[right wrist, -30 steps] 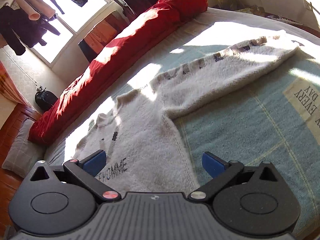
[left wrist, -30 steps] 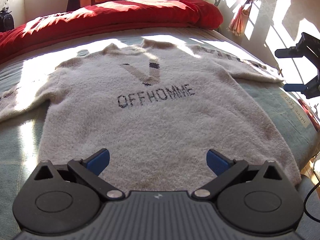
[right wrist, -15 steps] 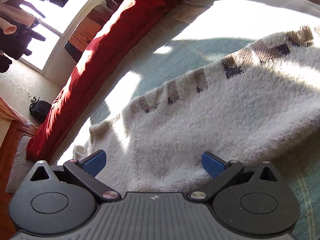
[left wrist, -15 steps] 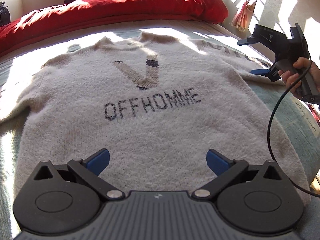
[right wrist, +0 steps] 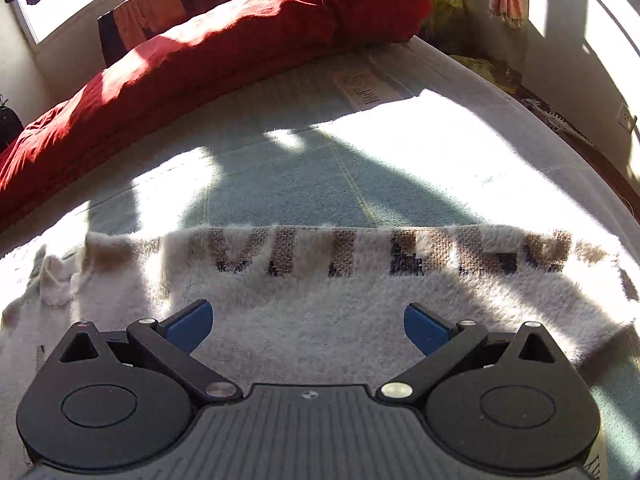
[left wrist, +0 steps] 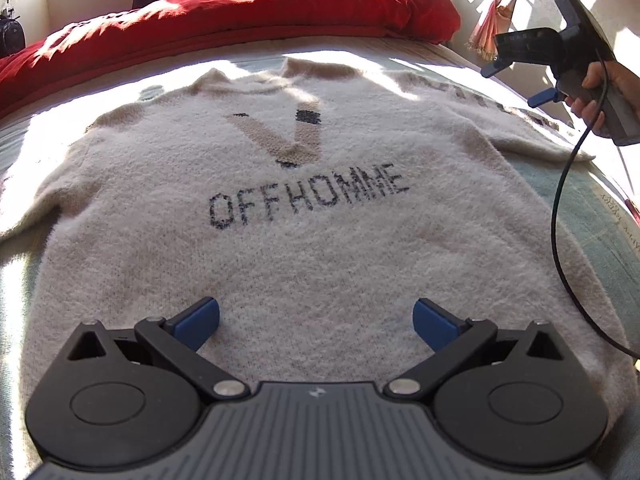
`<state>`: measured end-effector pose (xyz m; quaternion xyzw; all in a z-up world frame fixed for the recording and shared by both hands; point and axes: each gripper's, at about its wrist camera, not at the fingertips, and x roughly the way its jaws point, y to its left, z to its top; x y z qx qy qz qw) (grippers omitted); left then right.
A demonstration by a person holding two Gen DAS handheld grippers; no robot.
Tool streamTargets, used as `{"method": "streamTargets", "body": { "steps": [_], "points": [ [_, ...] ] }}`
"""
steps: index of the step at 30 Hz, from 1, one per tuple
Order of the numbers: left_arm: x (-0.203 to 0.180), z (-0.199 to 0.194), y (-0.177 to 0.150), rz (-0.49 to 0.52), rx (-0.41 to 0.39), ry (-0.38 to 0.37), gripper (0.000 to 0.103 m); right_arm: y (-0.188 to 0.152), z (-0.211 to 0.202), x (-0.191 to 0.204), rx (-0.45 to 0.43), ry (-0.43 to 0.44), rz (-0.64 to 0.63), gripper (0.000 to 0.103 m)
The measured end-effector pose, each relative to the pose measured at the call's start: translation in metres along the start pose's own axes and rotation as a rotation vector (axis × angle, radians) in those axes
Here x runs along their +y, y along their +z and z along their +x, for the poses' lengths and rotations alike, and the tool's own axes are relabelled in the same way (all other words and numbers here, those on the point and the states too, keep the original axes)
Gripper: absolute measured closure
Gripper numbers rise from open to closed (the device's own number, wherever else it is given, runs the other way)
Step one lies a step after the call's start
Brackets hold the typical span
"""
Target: Fold clothes
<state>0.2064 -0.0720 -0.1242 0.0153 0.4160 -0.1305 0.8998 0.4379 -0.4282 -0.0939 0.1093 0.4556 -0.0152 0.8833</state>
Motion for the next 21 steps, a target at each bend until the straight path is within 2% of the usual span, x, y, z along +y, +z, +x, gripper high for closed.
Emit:
{"method": "streamTargets", "body": {
  "steps": [5, 10, 15, 21],
  "points": [
    [0.008, -0.006, 0.002, -0.012, -0.031, 0.002, 0.001, 0.017, 0.051, 0.044, 0.056, -0.028, -0.025, 0.0],
    [0.012, -0.004, 0.003, 0.002, -0.046, 0.017, 0.001, 0.03, 0.1, 0.055, 0.091, -0.131, 0.0, 0.0],
    [0.01, 0.0, 0.004, 0.012, -0.044, 0.0, 0.001, 0.041, 0.112, 0.054, 0.091, -0.128, -0.007, 0.0],
    [0.001, -0.006, 0.005, 0.028, -0.047, -0.003, 0.001, 0.042, 0.098, 0.053, 0.094, -0.11, -0.012, 0.0]
  ]
}}
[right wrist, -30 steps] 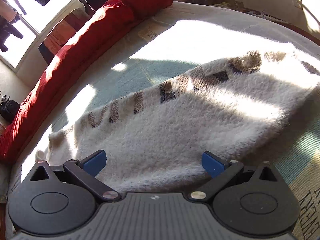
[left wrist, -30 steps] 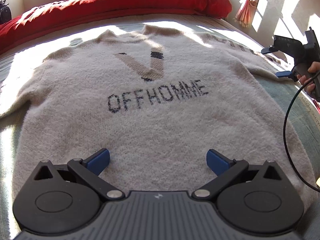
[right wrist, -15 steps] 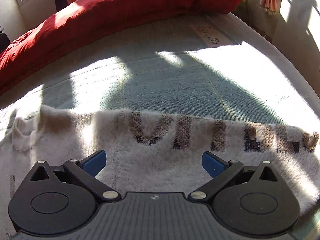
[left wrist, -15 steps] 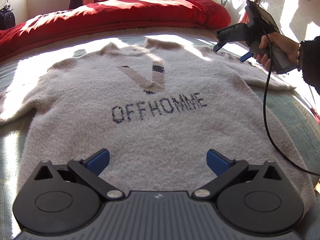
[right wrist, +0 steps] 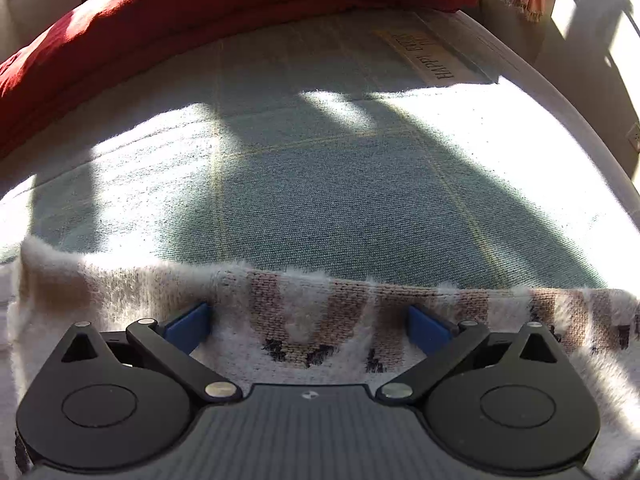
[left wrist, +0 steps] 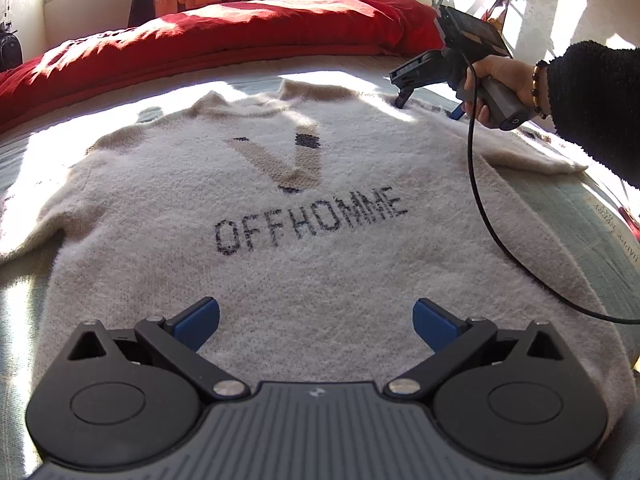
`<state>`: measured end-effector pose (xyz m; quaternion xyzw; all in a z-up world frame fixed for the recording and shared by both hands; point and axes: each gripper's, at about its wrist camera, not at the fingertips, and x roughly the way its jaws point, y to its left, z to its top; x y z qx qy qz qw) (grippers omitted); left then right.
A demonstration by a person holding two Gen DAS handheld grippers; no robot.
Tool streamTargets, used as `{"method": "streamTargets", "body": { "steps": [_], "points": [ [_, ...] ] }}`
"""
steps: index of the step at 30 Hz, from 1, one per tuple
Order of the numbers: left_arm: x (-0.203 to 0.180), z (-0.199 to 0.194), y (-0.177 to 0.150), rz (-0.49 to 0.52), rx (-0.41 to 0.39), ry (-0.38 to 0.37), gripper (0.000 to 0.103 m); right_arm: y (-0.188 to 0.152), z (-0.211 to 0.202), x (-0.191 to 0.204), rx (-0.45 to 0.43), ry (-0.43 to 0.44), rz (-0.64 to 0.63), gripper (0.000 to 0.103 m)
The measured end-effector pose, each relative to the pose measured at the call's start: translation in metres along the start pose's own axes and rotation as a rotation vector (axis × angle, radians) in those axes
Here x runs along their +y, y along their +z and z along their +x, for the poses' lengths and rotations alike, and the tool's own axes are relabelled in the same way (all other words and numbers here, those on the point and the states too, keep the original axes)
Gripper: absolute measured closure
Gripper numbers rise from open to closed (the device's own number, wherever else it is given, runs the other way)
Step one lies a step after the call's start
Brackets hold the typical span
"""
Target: Fold clothes
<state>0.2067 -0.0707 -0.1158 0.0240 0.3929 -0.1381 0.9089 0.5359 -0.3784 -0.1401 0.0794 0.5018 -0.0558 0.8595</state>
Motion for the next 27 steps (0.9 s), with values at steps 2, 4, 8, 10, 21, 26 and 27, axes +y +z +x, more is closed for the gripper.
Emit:
{"method": "streamTargets", "body": {
  "steps": [2, 4, 8, 10, 21, 26, 27],
  "points": [
    [-0.003, -0.007, 0.002, 0.008, -0.018, -0.002, 0.001, -0.005, -0.01, -0.002, 0.003, 0.011, 0.016, 0.0],
    [-0.007, -0.013, 0.004, 0.016, -0.031, -0.002, 0.001, -0.012, -0.02, -0.002, 0.014, 0.036, 0.01, 0.0],
    [-0.015, -0.023, 0.006, 0.032, -0.045, -0.005, 0.001, -0.028, -0.044, 0.001, 0.0, 0.04, -0.043, 0.0],
    [-0.021, -0.028, 0.006, 0.049, -0.051, -0.016, 0.001, -0.035, -0.051, 0.001, -0.006, 0.032, -0.062, 0.0],
    [-0.035, -0.019, 0.004, 0.105, -0.029, -0.028, 0.001, -0.051, -0.031, -0.014, 0.009, 0.072, -0.026, 0.0],
    [-0.032, -0.004, 0.001, 0.092, 0.01, -0.017, 0.001, -0.041, -0.017, -0.017, -0.051, 0.098, -0.028, 0.0],
    [-0.032, -0.003, 0.001, 0.095, 0.015, -0.013, 0.001, -0.039, -0.017, -0.019, -0.059, 0.109, -0.026, 0.0]
  ]
}}
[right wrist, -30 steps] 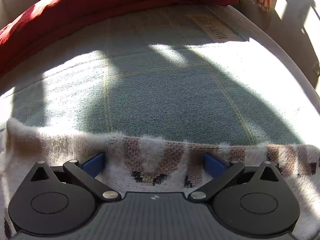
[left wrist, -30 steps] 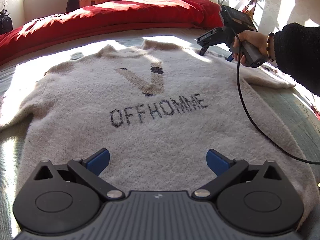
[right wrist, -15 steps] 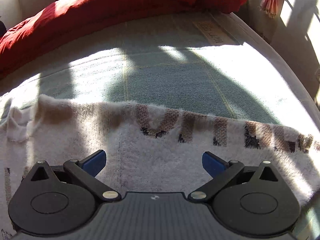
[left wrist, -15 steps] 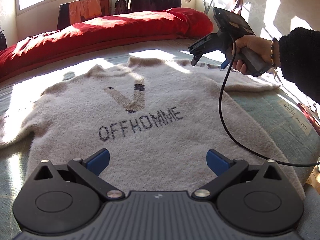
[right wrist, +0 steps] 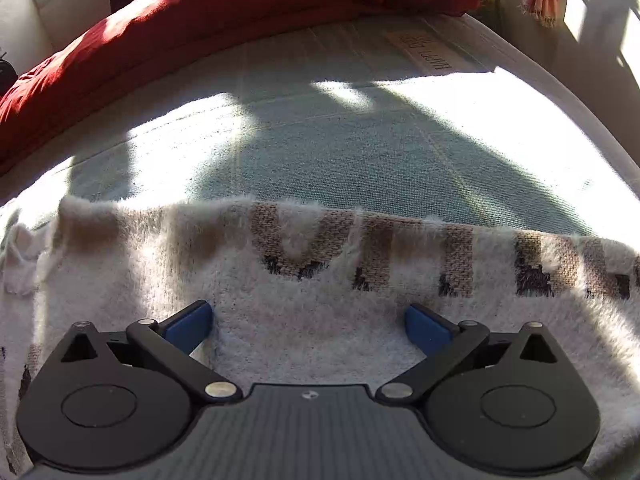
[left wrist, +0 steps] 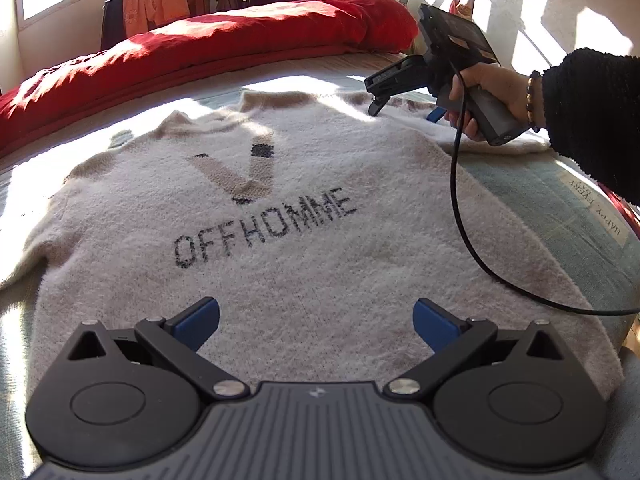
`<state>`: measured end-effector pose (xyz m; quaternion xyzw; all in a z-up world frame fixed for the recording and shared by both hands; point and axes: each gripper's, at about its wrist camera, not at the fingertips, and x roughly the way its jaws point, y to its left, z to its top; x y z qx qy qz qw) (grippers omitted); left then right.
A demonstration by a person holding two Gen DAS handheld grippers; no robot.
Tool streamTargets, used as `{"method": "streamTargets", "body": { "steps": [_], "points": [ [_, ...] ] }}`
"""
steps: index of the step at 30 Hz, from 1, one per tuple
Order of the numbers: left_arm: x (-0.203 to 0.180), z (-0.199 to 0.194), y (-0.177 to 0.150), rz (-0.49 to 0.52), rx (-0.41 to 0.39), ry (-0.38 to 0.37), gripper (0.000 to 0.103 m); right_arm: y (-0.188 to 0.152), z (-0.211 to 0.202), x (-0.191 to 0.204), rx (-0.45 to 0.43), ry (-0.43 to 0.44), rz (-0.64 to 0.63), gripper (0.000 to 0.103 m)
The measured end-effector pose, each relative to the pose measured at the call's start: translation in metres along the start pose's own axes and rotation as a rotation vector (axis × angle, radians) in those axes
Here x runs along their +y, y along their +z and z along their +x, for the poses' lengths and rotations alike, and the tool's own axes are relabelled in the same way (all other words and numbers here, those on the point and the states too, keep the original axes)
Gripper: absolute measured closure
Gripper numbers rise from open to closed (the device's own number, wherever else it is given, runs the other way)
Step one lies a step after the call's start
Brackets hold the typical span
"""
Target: Fold clothes
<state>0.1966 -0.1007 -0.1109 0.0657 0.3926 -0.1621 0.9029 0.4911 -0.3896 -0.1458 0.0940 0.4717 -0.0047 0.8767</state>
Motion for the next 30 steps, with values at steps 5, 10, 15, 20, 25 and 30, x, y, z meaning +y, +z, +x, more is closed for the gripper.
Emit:
{"method": "streamTargets", "body": {
  "steps": [5, 10, 15, 20, 25, 30],
  "points": [
    [-0.002, -0.002, 0.001, 0.003, -0.006, 0.004, 0.001, -0.001, -0.031, -0.034, -0.066, 0.146, 0.08, 0.0],
    [-0.011, 0.002, 0.0, 0.027, 0.01, -0.002, 0.001, -0.012, -0.046, -0.115, -0.062, 0.19, 0.236, 0.0],
    [-0.021, 0.002, 0.0, 0.072, 0.023, -0.003, 0.001, -0.034, -0.059, -0.199, -0.12, 0.146, 0.375, 0.0],
    [-0.022, 0.0, 0.002, 0.077, 0.025, 0.019, 0.001, -0.05, -0.083, -0.244, -0.183, 0.12, 0.495, 0.0],
    [-0.025, -0.005, 0.004, 0.08, 0.018, 0.023, 0.001, -0.05, -0.101, -0.24, -0.201, 0.106, 0.503, 0.0],
    [-0.03, -0.014, 0.004, 0.091, -0.002, 0.027, 0.001, -0.052, -0.098, -0.212, -0.148, 0.166, 0.389, 0.0]
  ]
}}
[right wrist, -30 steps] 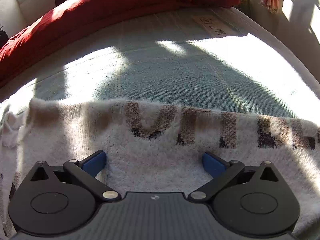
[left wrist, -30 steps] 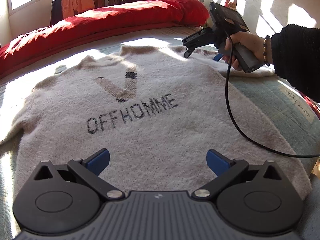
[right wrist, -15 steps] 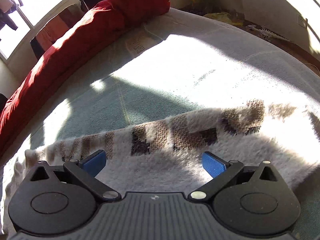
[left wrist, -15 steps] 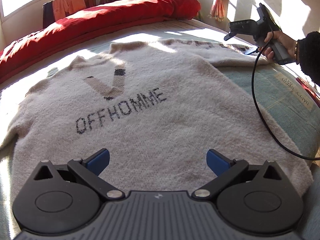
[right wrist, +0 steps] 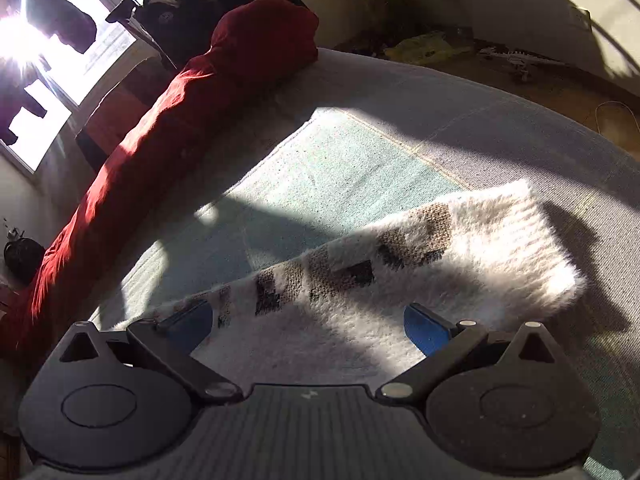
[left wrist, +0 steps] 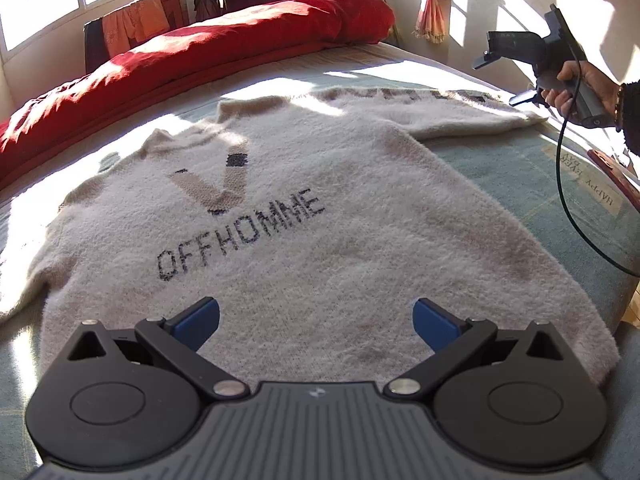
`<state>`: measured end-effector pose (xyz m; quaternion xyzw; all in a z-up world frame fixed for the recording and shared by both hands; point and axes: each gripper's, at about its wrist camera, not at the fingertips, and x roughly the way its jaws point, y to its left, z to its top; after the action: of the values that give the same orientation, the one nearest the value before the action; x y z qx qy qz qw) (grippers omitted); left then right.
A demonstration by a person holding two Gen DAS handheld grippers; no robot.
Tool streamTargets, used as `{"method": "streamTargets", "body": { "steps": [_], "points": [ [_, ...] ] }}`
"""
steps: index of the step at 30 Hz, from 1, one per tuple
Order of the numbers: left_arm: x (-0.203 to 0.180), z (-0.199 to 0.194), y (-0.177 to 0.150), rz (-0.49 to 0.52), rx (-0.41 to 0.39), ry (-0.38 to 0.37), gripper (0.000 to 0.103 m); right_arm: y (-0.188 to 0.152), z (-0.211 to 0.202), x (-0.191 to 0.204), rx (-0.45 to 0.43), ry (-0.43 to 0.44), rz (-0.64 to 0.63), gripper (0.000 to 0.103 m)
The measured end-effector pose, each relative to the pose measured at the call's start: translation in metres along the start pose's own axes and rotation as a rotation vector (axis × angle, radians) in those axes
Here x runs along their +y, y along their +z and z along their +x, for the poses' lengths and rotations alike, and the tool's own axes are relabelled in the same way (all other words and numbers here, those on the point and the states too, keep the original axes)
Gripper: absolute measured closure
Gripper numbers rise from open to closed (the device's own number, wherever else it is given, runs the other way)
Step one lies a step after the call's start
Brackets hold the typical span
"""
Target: Fold clothes
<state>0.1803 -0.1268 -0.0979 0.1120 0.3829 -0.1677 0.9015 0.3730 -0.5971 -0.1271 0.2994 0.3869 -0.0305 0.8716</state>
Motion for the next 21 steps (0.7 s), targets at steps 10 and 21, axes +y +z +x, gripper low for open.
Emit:
{"method": "streamTargets", "body": {
  "steps": [10, 21],
  "points": [
    [0.022, -0.015, -0.002, -0.084, -0.032, 0.035, 0.001, -0.001, -0.014, 0.001, 0.001, -0.264, -0.017, 0.0],
    [0.035, -0.044, -0.011, -0.147, -0.062, 0.024, 0.001, -0.037, -0.031, 0.157, 0.173, 0.108, -0.161, 0.0]
  ]
}}
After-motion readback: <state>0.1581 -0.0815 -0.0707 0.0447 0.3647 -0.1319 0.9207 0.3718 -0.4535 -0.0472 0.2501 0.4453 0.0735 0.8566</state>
